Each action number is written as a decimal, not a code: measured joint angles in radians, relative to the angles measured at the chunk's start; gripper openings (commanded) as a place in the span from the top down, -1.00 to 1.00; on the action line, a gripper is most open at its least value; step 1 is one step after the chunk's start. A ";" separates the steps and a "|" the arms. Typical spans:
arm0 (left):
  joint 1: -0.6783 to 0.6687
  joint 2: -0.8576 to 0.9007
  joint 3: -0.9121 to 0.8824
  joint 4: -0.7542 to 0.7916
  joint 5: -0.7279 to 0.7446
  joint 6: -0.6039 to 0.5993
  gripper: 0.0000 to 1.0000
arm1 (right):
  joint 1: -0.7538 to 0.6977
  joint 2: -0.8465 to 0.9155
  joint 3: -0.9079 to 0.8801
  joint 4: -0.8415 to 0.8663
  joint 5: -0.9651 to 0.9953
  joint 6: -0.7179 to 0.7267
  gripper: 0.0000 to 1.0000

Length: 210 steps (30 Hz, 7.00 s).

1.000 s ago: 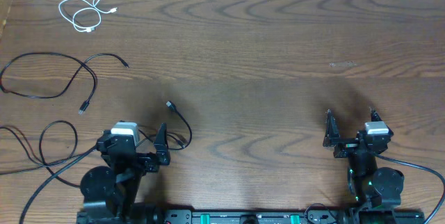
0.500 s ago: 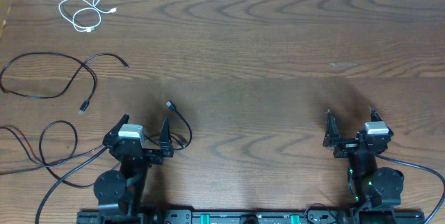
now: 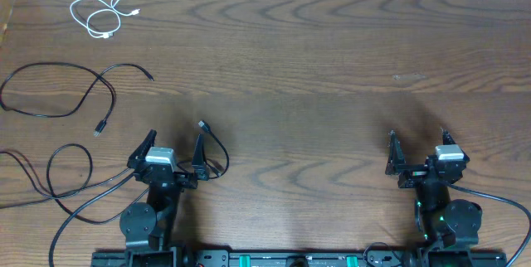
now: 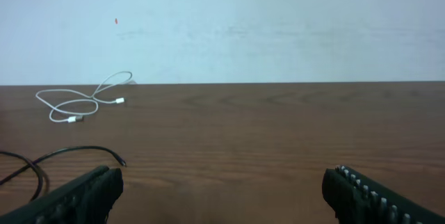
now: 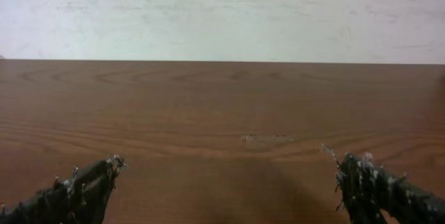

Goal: Untangle cables

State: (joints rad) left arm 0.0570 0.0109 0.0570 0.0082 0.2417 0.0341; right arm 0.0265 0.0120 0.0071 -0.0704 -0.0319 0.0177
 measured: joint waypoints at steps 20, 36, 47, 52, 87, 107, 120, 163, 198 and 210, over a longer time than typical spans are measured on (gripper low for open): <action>-0.040 -0.001 -0.051 0.027 -0.002 0.000 -0.96 | 0.000 0.000 0.000 0.000 0.000 0.000 -0.99; -0.042 -0.001 -0.037 -0.030 -0.091 -0.004 -0.96 | 0.000 0.000 0.000 0.000 0.000 0.000 -0.98; -0.049 -0.001 -0.036 -0.034 -0.117 0.001 -0.96 | 0.000 0.000 0.000 0.000 0.000 0.000 -0.98; -0.070 -0.001 -0.036 -0.035 -0.122 0.000 -0.96 | 0.000 0.000 0.000 0.000 0.000 0.000 -0.98; -0.071 -0.001 -0.035 -0.044 -0.185 0.000 -0.96 | 0.000 0.000 0.000 0.000 0.000 0.000 -0.99; -0.071 -0.001 -0.035 -0.043 -0.185 0.000 -0.96 | 0.000 0.000 0.000 0.000 0.000 0.000 -0.99; -0.071 -0.001 -0.035 -0.043 -0.185 0.000 -0.96 | 0.000 0.000 0.000 0.000 0.000 0.000 -0.99; -0.071 -0.001 -0.035 -0.043 -0.185 0.000 -0.96 | -0.033 0.000 0.000 0.000 0.002 0.000 -0.98; -0.071 -0.001 -0.035 -0.043 -0.185 0.000 -0.96 | -0.033 0.000 0.000 0.000 0.002 0.000 -0.99; -0.071 -0.001 -0.035 -0.043 -0.185 0.000 -0.96 | -0.033 0.000 0.000 0.000 0.002 0.000 -0.99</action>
State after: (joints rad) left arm -0.0143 0.0101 0.0219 -0.0349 0.0566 0.0345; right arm -0.0063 0.0120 0.0071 -0.0704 -0.0296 0.0177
